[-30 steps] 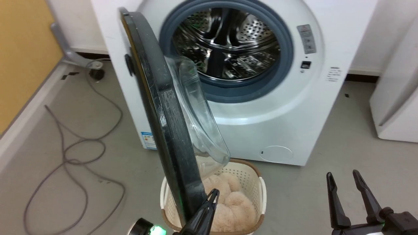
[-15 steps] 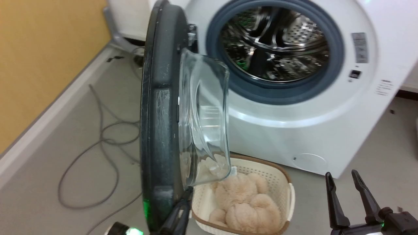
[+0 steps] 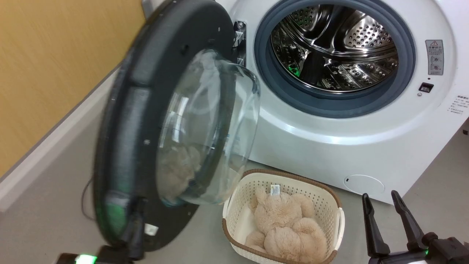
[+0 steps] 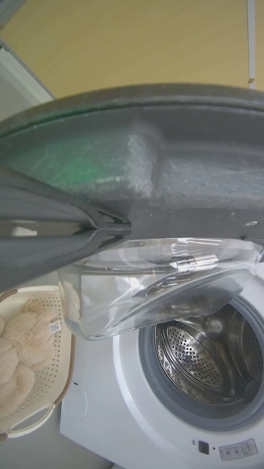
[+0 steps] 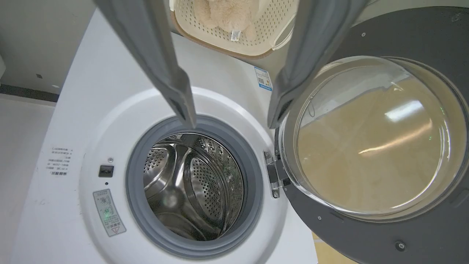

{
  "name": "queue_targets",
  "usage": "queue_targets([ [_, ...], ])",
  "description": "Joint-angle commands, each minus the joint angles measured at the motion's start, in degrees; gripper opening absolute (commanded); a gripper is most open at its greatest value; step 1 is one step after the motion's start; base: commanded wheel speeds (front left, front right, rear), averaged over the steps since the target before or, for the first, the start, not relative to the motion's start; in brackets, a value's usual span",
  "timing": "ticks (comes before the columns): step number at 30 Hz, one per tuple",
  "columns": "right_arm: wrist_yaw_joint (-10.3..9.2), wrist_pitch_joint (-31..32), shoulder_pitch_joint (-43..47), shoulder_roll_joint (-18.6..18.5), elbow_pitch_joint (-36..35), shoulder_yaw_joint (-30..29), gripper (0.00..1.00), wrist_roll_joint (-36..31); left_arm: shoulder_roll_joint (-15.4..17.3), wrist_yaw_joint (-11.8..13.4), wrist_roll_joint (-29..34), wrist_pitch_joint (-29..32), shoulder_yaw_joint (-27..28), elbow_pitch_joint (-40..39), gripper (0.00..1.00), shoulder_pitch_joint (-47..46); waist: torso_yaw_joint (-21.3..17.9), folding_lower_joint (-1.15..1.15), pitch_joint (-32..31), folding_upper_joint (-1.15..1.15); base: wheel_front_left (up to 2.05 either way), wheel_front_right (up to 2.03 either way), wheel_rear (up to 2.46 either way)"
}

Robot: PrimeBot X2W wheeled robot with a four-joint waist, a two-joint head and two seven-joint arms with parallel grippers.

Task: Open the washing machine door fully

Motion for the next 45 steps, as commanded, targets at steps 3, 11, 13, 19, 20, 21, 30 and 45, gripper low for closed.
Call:
queue_targets([
  [3,0.05,-0.2,-0.2,0.2,0.1,0.1,1.00,0.1,1.5,0.2,-2.3,-0.2,4.1,1.5,0.00,-1.0,-0.8,0.00,0.6,0.00,0.00,0.00,0.00],
  [11,0.05,-0.2,-1.3,0.2,0.1,0.0,1.00,-0.6,2.8,0.1,-5.4,-0.2,9.9,4.3,0.00,-3.9,-2.3,0.00,2.9,0.00,0.00,0.00,0.00],
  [13,0.05,-0.2,-1.8,0.2,0.1,0.0,1.00,-0.8,2.9,0.3,-6.3,-0.2,11.7,5.3,0.00,-4.6,-2.8,0.00,3.7,0.00,0.00,0.00,0.00],
  [19,0.05,-0.2,-2.9,0.2,-0.1,-0.4,1.00,-1.5,1.9,0.8,-9.2,-0.2,17.3,9.9,0.00,-8.4,-3.7,0.00,6.1,0.00,0.00,0.00,0.00],
  [20,0.05,-0.2,-3.1,0.2,-0.1,-0.4,1.00,-1.6,1.8,0.8,-9.5,-0.2,18.3,10.5,0.00,-9.1,-3.8,0.00,6.4,0.00,0.00,0.00,0.00],
  [21,0.05,-0.2,-3.2,0.2,-0.1,-0.6,1.00,-1.6,1.6,0.8,-9.7,-0.2,19.4,11.0,0.00,-9.8,-3.9,0.00,6.7,0.00,0.00,0.00,0.00],
  [30,0.05,-0.2,-4.6,0.2,0.0,-0.7,1.00,-2.4,1.1,-1.3,-10.3,-0.2,26.5,16.6,0.00,-14.9,-4.8,0.00,8.8,0.00,0.00,0.00,0.00],
  [45,0.05,-0.2,-5.7,0.2,0.4,-0.8,1.00,-3.0,0.5,-4.7,-8.6,-0.2,34.0,24.1,0.00,-21.4,-6.1,0.00,10.3,0.00,0.00,0.00,0.00],
])
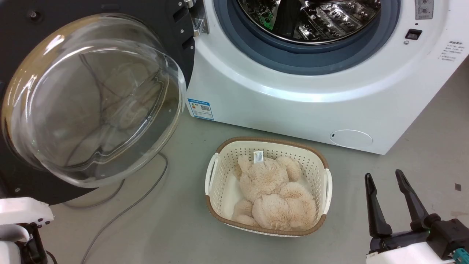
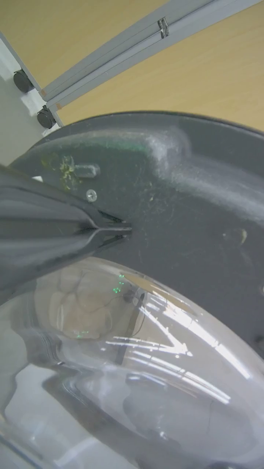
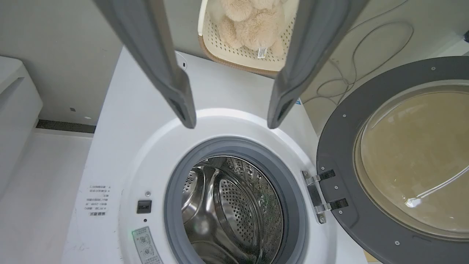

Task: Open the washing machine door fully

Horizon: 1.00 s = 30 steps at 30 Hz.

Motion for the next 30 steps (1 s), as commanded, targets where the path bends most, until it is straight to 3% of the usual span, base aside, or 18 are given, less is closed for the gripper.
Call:
queue_targets([
  [1,0.05,-0.2,-0.9,0.2,0.1,0.0,1.00,-0.5,-0.2,-0.4,0.6,-0.2,0.9,0.6,0.00,-1.0,-0.2,0.00,-0.1,0.00,0.00,0.00,0.00],
  [12,0.05,-0.2,0.2,0.2,0.9,0.2,1.00,0.7,-2.0,-3.2,4.5,-0.2,1.7,-0.4,0.00,2.8,-1.6,0.00,-4.2,0.00,0.00,0.00,0.00],
  [26,0.05,-0.2,3.2,0.2,0.7,-0.4,1.00,1.7,-6.8,-6.7,8.8,-0.2,-2.0,-14.3,0.00,12.8,-5.0,0.00,-11.3,0.00,0.00,0.00,0.00],
  [27,0.05,-0.2,3.3,0.2,0.7,-0.4,1.00,1.7,-7.2,-7.0,9.0,-0.2,-2.4,-15.0,0.44,13.1,-5.3,0.00,-11.5,0.00,0.00,0.00,0.00],
  [28,0.05,-0.2,3.3,0.2,0.6,-0.4,1.00,1.7,-7.6,-7.3,9.2,-0.2,-2.9,-15.9,1.00,13.4,-5.7,0.00,-11.7,0.00,0.00,0.00,0.00],
  [30,0.05,-0.2,3.5,0.2,0.5,-0.5,1.00,1.7,-8.4,-7.9,9.7,-0.2,-4.3,-17.2,1.00,13.9,-6.4,0.00,-11.9,0.00,0.00,0.00,0.00],
])
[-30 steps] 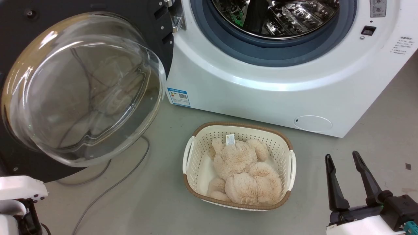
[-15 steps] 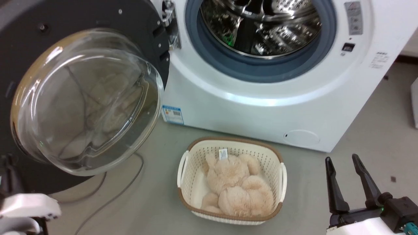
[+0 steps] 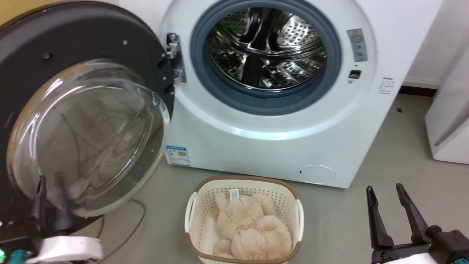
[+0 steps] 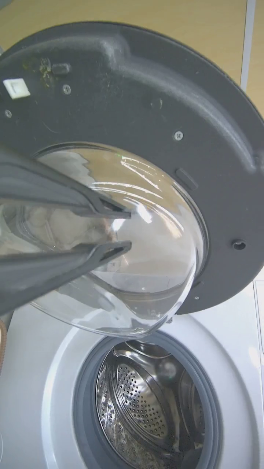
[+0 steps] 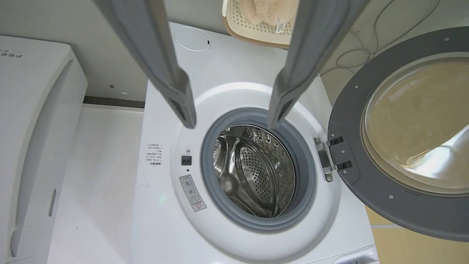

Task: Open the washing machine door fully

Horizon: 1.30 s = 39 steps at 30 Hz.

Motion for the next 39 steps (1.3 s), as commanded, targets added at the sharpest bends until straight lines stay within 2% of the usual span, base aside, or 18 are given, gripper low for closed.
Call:
queue_targets([
  [1,0.05,-0.2,0.9,0.2,-0.1,-0.1,1.00,0.1,-0.8,-0.7,0.7,-0.2,-1.3,-1.0,1.00,1.1,-1.1,0.00,-0.4,0.00,0.00,0.00,0.00],
  [11,0.05,-0.2,1.5,0.2,-0.4,-0.1,1.00,-0.3,-3.2,-3.1,0.7,-0.2,-5.6,-2.5,1.00,3.4,-6.2,0.00,-1.0,0.00,0.00,0.00,0.00],
  [22,0.05,-0.2,1.9,0.2,-0.9,0.0,1.00,-0.9,-4.2,-3.5,1.8,-0.2,-8.1,0.2,1.00,4.2,-11.3,0.00,-1.0,0.00,0.00,0.00,0.00],
  [29,0.05,-0.2,1.8,0.2,-1.3,0.5,1.00,-1.2,-4.5,-3.8,2.0,-0.2,-8.5,2.3,1.00,3.9,-13.2,0.00,-0.8,0.00,0.00,0.00,0.00],
  [30,0.00,0.0,1.3,0.0,-0.9,0.4,0.00,-0.7,-4.2,-3.6,1.9,0.0,-8.6,2.2,0.00,3.8,-13.2,0.00,-0.8,0.00,0.00,0.00,0.00],
  [39,0.00,0.7,0.9,0.0,-0.7,0.3,0.00,-1.0,-4.2,-3.5,2.0,0.7,-8.9,2.0,0.00,3.7,-13.0,0.00,-0.8,0.00,0.00,0.00,0.00],
])
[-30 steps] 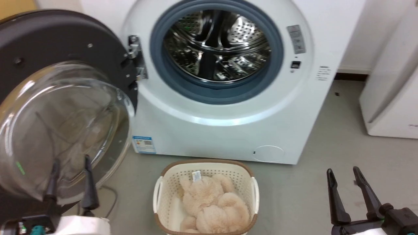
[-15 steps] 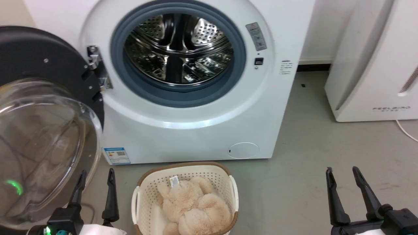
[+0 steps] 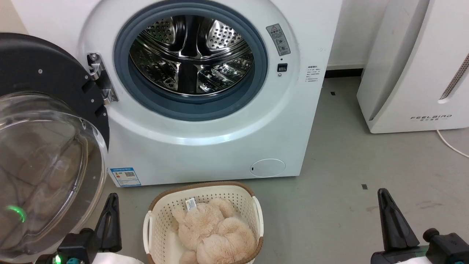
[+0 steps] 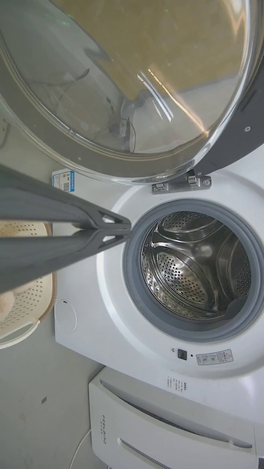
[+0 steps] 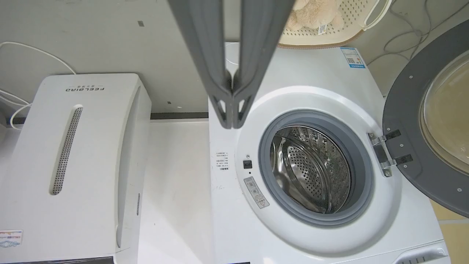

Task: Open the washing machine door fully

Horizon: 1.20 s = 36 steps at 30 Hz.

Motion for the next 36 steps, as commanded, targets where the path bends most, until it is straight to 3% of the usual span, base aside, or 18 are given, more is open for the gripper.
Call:
queue_targets([
  [1,0.00,0.3,-0.3,0.0,0.1,0.0,0.00,-0.4,-0.1,0.2,0.2,0.2,-0.2,-0.2,0.00,-0.2,0.1,0.00,0.0,0.00,0.00,0.00,0.00],
  [36,0.02,4.4,-2.2,0.1,0.8,0.1,0.00,-2.6,-0.4,1.2,1.5,4.4,-2.0,-1.4,0.00,-1.2,1.2,0.00,0.3,0.00,0.00,0.00,0.00],
])
